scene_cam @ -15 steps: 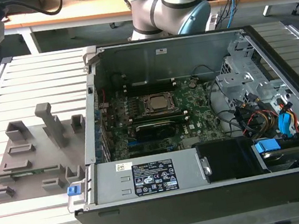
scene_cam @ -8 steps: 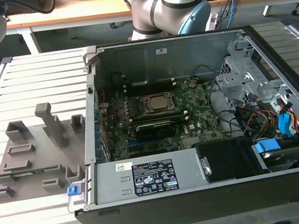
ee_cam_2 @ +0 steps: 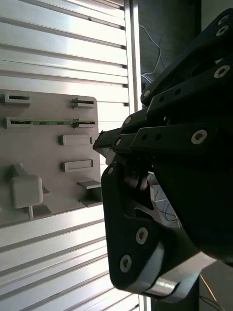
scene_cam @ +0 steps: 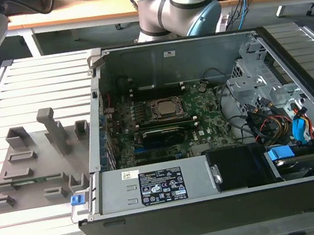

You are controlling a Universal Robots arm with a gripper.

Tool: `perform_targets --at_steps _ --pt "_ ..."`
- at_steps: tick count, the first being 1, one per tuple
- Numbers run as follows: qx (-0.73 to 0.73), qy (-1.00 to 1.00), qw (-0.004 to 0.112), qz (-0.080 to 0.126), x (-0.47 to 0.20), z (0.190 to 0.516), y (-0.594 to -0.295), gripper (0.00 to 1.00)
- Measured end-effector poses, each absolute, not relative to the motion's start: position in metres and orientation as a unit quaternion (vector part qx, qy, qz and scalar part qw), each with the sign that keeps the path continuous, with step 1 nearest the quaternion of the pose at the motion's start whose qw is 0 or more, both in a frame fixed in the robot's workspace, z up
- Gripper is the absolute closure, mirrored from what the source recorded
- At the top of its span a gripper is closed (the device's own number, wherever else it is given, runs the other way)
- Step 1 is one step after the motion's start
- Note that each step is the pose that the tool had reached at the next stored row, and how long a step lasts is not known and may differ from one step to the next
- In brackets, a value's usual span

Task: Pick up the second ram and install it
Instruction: 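Pick up the second ram and move it above second insertion slot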

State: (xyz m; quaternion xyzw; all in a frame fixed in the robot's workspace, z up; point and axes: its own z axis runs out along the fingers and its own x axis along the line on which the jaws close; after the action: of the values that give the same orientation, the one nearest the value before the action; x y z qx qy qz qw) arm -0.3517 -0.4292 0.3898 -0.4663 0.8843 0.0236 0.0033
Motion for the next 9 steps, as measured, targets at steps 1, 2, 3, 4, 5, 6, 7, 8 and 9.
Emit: perform_targets --at_steps 1,2,3,4,5,6,7,8,9 --pt "-0.469 0.883 0.003 0.024 -0.3517 0.3898 -0.4292 0.89" --pt "-0.472 0.881 0.003 0.024 -0.3517 0.3898 -0.4292 0.89" --pt "-0.475 0.880 0.003 0.024 -0.3517 0.3898 -0.4292 0.89" --pt "-0.482 0.876 0.003 0.024 -0.3517 0.3898 -0.4292 0.89" --pt "-0.487 0.873 0.003 0.024 -0.3517 0.3898 -0.4292 0.89" --pt "-0.496 0.868 0.002 0.024 -0.3517 0.3899 -0.4292 0.89" --pt "-0.503 0.864 0.002 0.024 -0.3517 0.3898 -0.4293 0.89" --pt "-0.508 0.861 0.002 0.024 -0.3517 0.3899 -0.4292 0.89" --pt "-0.513 0.858 0.002 0.024 -0.3517 0.3898 -0.4292 0.89"
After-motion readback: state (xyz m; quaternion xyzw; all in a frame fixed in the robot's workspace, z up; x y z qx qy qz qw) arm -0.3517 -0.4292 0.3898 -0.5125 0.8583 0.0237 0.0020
